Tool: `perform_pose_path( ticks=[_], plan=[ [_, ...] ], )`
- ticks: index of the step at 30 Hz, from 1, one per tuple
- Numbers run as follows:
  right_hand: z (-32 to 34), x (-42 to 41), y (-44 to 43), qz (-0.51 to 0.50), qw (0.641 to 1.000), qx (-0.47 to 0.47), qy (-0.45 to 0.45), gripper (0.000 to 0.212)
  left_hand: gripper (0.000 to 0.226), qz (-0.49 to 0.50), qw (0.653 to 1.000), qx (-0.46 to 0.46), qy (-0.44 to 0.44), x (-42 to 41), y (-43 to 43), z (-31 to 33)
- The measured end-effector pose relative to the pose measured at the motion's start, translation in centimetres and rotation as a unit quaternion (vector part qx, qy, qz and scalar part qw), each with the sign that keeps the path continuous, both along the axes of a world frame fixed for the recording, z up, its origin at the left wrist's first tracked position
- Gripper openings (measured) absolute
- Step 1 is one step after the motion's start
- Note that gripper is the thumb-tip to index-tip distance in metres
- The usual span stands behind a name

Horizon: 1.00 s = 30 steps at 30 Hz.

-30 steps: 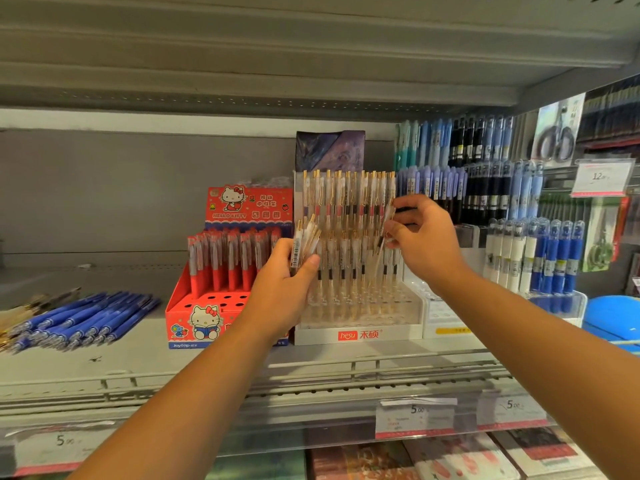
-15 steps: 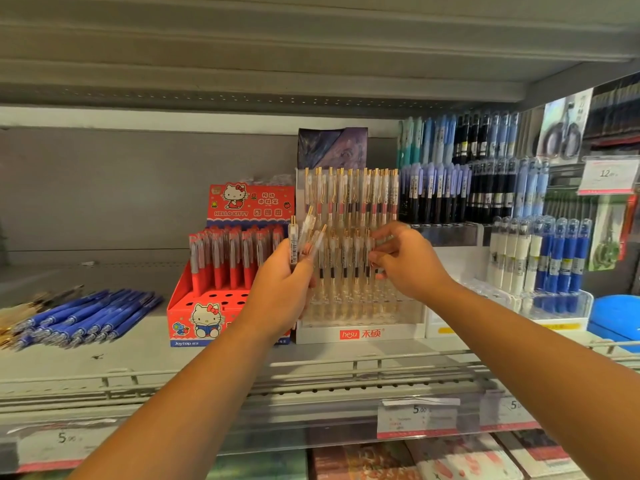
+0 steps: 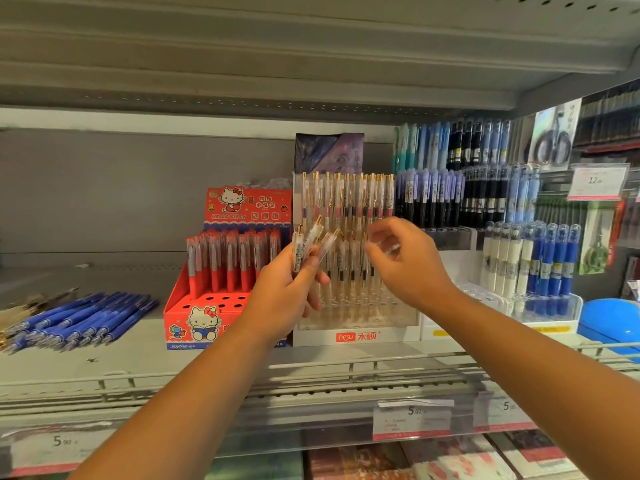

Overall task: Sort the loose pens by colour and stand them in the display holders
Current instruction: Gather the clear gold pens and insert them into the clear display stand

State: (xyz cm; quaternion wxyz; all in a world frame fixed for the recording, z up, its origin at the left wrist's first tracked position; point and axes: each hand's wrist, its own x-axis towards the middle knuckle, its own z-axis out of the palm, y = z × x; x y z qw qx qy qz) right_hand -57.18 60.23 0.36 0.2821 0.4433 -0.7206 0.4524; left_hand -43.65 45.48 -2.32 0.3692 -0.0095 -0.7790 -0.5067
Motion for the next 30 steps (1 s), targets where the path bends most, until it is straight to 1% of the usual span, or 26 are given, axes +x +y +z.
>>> perform_pose_path(
  ticks=[2, 5, 8, 12, 15, 19, 21, 23, 27, 30],
  plan=[
    [0.2, 1.4, -0.3, 0.076, 0.997, 0.002, -0.023, 0.024, 0.021, -0.006, 1.000, -0.006, -0.007, -0.1, 0.0, 0.0],
    [0.6, 2.9, -1.1, 0.171, 0.979, -0.005, -0.107, 0.026, 0.020, -0.015, 1.000, -0.014, -0.014, -0.1, 0.0, 0.0],
    [0.8, 3.5, -1.7, 0.196, 0.968, -0.024, -0.155, 0.021, 0.020, -0.025, 0.999, -0.013, -0.015, 0.0, -0.1, -0.1],
    [0.9, 3.7, -2.0, 0.219, 0.951, -0.055, -0.212, 0.025, 0.018, -0.028, 1.000, 0.009, -0.008, -0.1, 0.0, 0.0],
    [1.1, 3.5, -1.9, 0.215, 0.942, -0.084, -0.243, 0.022, 0.016, -0.024, 0.999, 0.030, 0.004, -0.2, 0.0, 0.0],
    [1.9, 2.9, -1.1, 0.233, 0.915, -0.150, -0.294, 0.018, 0.018, -0.007, 0.999, 0.036, 0.019, -0.1, -0.2, -0.1],
    [2.6, 2.2, -0.4, 0.227, 0.911, -0.166, -0.301, 0.017, 0.019, 0.001, 0.999, 0.029, 0.022, -0.1, -0.3, -0.1],
    [3.2, 1.5, 0.2, 0.207, 0.918, -0.168, -0.293, 0.016, 0.021, 0.010, 1.000, 0.023, 0.018, -0.1, -0.3, -0.1],
    [4.2, -0.3, 1.4, 0.123, 0.950, -0.158, -0.238, 0.014, 0.019, -0.023, 0.999, 0.046, 0.018, -0.1, -0.1, 0.0],
    [4.4, -1.5, 2.0, 0.063, 0.965, -0.154, -0.204, 0.013, 0.015, -0.010, 1.000, 0.010, 0.015, 0.0, -0.2, 0.0]
  ],
)
